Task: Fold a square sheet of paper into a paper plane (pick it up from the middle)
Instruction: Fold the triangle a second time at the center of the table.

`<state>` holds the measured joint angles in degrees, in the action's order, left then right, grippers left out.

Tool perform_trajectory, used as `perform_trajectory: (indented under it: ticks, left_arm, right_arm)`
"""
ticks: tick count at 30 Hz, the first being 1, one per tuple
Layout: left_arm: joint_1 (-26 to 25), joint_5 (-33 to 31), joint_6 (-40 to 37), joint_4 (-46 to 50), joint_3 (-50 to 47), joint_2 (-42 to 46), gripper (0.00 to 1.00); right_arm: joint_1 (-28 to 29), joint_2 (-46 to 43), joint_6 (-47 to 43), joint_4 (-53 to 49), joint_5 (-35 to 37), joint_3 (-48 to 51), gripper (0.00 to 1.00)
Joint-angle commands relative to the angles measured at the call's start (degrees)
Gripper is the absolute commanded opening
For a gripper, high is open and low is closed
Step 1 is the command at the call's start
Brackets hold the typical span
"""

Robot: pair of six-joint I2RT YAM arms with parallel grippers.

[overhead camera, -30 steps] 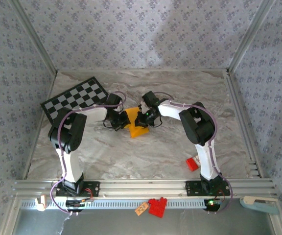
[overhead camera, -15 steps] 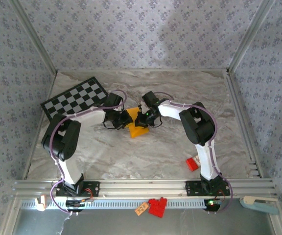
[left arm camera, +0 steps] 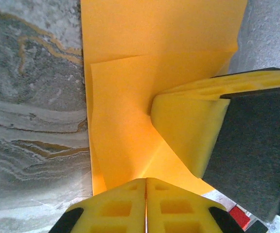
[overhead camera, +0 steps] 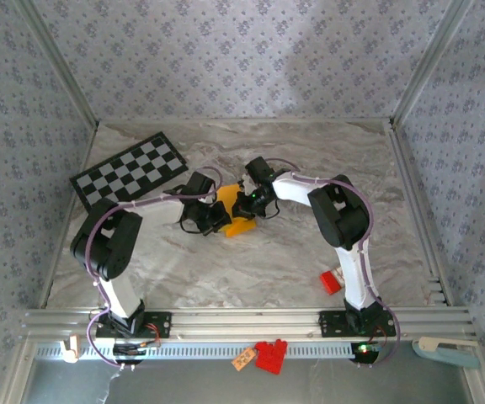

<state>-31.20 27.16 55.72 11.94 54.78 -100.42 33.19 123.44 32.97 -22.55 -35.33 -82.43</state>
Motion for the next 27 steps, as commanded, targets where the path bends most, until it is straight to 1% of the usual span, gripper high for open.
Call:
perform_trajectory:
  ticks: [1,6,20,27]
  left_arm:
    - [-0.17,1.80,-1.98,0.51,1.75,-1.73,0.08]
    - [-0.56,2.73,-2.50,0.74,2.21,-3.33,0.08]
    - [-1.70,0.71,-6.65,3.77,-0.22,-3.99,0.06]
    - [-3.76,-3.52,-11.86,6.40,-3.22,-1.60,0.05]
  right_arm:
    - [-0.86,4.88,0.20,-5.33,7.66,1.58,0.02]
    - [-0.85,5.15,0.43,-5.42,7.58,1.44,0.02]
    - [-1.24,5.76,0.48,-5.78,7.70,1.37,0.02]
    - [-1.38,5.85,0.62,-5.67,7.66,1.45,0.02]
